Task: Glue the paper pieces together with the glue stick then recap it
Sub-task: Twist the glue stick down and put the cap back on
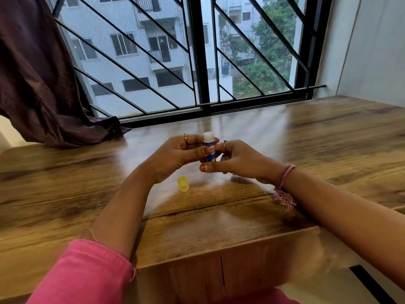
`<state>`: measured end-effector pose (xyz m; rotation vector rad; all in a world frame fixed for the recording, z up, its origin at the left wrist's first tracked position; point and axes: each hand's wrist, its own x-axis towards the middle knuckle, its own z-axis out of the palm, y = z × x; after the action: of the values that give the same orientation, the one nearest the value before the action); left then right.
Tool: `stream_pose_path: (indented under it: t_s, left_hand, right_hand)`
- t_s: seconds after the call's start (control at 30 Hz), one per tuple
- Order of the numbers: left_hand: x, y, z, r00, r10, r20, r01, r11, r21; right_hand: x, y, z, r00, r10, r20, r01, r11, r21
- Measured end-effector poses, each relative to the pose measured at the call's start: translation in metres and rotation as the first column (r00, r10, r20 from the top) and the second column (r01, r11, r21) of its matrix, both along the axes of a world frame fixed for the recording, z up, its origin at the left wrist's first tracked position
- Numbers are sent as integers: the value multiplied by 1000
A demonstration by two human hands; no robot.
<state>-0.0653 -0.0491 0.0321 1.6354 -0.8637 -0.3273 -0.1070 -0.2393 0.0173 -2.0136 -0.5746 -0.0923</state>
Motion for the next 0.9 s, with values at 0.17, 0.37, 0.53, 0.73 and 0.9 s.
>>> stream_pose_path:
  t_s: [0.17,0.37,0.53,0.73,0.9]
  left_hand:
    - [-1,7,11,990,79,117,-97,982,160]
    - [3,41,19,995,98,17,-93,845,527]
    - [5,47,12,998,56,10,-48,737,674]
    - [9,49,10,973,195,121,-225,907,355]
    - [13,32,4,959,272,-75,-278,958,-77]
  right_hand:
    - [5,-2,-2,997,-74,3,74,997,27]
    - [6,-3,-3,992,-127,7,127,992,10]
    - [6,-3,-3,990,-142,-4,142,990,-17]
    - [5,-3,-3,991,-136,2,136,990,-33]
    - [5,-2,-4,991,-135,27,136,988,-69]
